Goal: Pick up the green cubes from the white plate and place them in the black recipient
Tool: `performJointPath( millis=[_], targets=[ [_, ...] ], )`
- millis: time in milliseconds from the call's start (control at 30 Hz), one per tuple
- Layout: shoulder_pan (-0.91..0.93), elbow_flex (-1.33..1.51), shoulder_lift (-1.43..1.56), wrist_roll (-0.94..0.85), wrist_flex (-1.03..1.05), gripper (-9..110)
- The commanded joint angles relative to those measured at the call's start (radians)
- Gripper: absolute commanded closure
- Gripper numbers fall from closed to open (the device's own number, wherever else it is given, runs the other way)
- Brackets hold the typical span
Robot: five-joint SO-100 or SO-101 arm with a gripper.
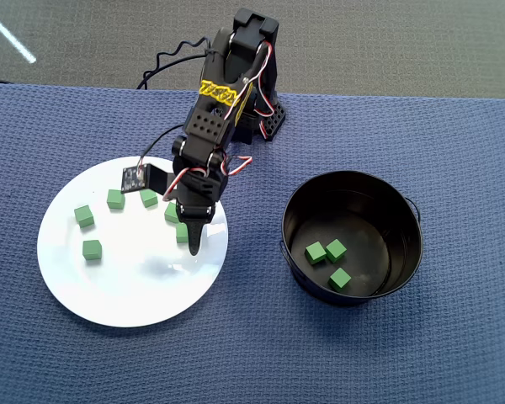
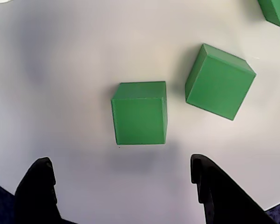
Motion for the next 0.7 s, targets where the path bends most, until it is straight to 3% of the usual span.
performJointPath(
  millis=[0, 667],
  targets=[
    [0.029, -0.092, -0.040, -0.029, -0.021, 70],
    [0.074, -0.173, -0.141, -0.081, -0.057, 72]
  ],
)
